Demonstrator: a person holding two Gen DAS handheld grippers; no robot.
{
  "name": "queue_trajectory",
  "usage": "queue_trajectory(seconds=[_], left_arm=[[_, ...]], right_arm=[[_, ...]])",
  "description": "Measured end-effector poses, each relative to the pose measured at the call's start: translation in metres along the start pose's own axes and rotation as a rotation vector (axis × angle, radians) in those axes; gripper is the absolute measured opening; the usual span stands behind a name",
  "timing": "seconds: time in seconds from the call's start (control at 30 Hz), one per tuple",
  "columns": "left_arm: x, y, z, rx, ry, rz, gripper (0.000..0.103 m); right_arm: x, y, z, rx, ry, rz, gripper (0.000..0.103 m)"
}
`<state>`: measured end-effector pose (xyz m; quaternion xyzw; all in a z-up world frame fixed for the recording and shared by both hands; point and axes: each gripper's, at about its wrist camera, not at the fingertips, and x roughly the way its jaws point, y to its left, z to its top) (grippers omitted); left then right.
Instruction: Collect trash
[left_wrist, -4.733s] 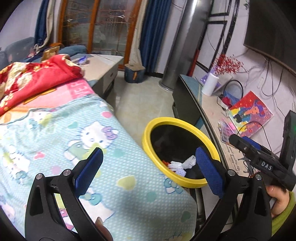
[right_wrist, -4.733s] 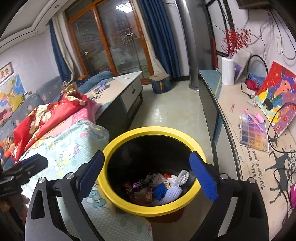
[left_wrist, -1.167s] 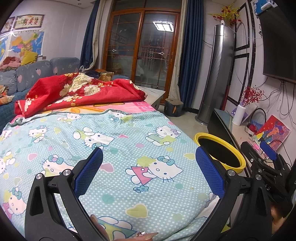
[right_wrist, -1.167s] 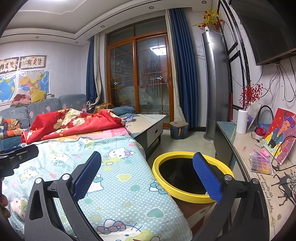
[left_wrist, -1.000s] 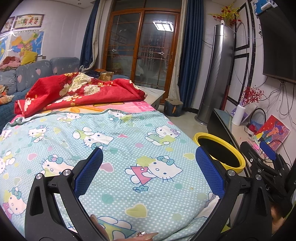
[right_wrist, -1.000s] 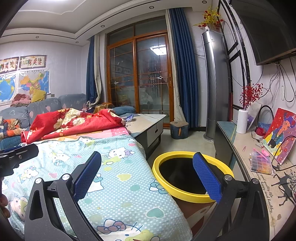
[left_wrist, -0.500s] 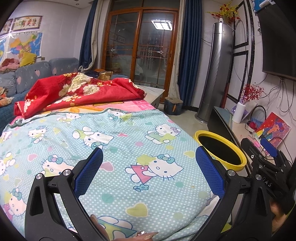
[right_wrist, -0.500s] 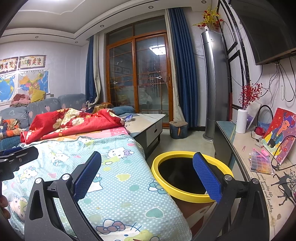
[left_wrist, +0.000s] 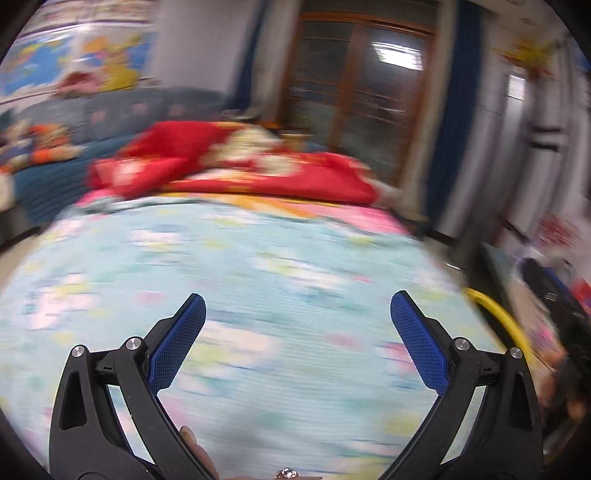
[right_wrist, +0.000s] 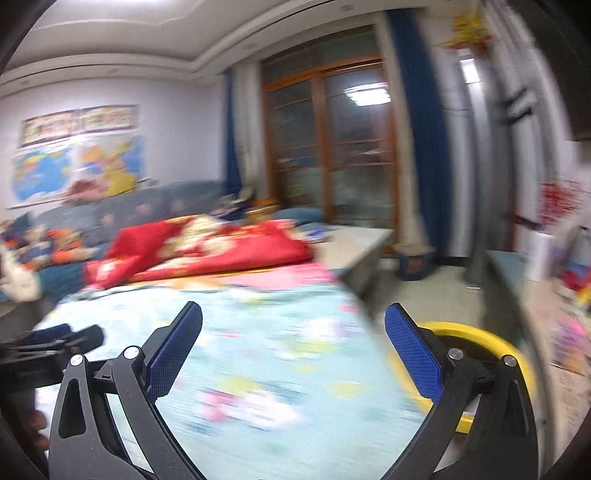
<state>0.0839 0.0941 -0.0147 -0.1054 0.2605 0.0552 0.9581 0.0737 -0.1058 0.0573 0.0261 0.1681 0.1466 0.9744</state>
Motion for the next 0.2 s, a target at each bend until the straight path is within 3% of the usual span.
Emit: queue_trajectory(seconds=[0.03, 0.1, 0.2], left_arm=[[0.005, 0.03, 0.007, -0.033, 0.011, 0.074, 0.092], [0.016, 0.087, 0.016, -0.097, 0.052, 0.211, 0.092], [0.038, 0.177, 0.024, -0.193, 0.146, 0.405, 0.092]], right_arm=[[0.013, 0.017, 0.004, -0.009, 0.027, 0.054, 0.096], [0.064, 0.081, 0.01, -0.051, 0.173, 0.213, 0.096], [0.125, 0.161, 0.002, -0.129, 0.352, 0.351, 0.096]])
